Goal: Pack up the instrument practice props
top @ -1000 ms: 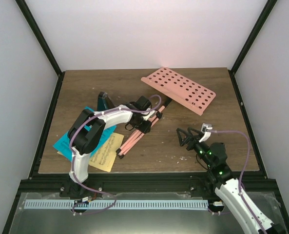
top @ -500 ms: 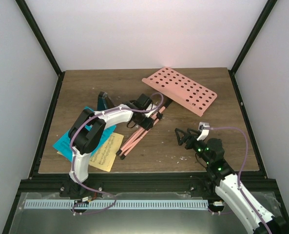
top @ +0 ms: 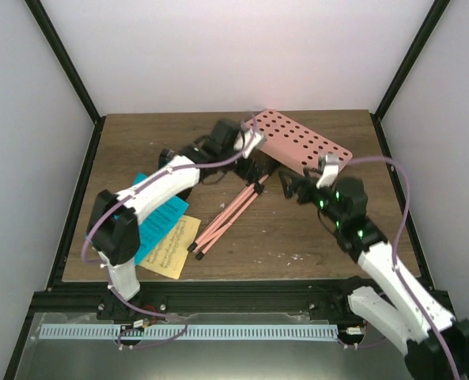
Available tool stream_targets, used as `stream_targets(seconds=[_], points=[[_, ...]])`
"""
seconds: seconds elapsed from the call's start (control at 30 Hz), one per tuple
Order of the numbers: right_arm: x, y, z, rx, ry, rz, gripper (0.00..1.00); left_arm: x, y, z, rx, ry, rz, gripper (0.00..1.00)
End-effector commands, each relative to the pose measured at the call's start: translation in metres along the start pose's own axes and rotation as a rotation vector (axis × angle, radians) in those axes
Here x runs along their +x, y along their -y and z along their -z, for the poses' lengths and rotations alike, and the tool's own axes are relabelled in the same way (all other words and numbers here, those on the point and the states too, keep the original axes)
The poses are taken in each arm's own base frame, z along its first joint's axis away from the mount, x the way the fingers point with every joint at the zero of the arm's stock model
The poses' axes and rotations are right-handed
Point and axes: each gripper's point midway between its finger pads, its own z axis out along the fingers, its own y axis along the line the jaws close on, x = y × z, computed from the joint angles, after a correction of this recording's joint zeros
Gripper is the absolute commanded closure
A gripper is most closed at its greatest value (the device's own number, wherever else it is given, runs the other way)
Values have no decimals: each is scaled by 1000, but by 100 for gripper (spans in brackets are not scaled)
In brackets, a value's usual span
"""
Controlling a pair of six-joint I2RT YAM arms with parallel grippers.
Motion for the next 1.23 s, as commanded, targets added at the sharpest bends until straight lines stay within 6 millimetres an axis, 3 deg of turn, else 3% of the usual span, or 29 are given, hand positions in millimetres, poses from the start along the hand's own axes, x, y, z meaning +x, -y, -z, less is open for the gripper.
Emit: stream_targets(seconds=[0.0, 0.07, 0.13, 0.23, 0.3, 0.37, 0.47, 0.53, 0.67, 0.77, 0.9, 1.03, 1.2], points=[[-55, -6, -28, 40, -63, 79, 0, -96, 16, 101, 107, 260, -26, 10], [-73, 7, -39, 31, -98, 56, 0, -107, -21, 131, 52, 303, 19, 10], [-95, 34, -39, 62, -88, 40, 0, -107, -82, 167, -44, 359, 132, 10], [-122, 100, -19, 224, -30, -4, 0, -81, -167, 233, -161, 473, 328, 10], [-132, 145, 6, 353, 30, -43, 0, -49, -216, 279, -274, 564, 453, 10], [-135, 181, 36, 441, 103, -95, 0, -4, -257, 323, -419, 652, 575, 10], [-127, 209, 67, 559, 221, -47, 0, 69, -290, 357, -705, 726, 683, 8], [-101, 220, 75, 605, 271, 13, 0, 111, -296, 359, -879, 739, 694, 5], [-71, 222, 82, 600, 370, 136, 0, 174, -292, 329, -978, 767, 673, 5], [-50, 222, 80, 572, 391, 190, 0, 192, -287, 301, -936, 779, 604, 5], [-33, 213, 61, 510, 356, 281, 0, 192, -285, 267, -861, 755, 524, 5], [-20, 204, 42, 446, 323, 330, 0, 177, -288, 248, -799, 767, 451, 5], [-12, 204, 38, 427, 320, 339, 0, 172, -291, 228, -727, 744, 432, 8]])
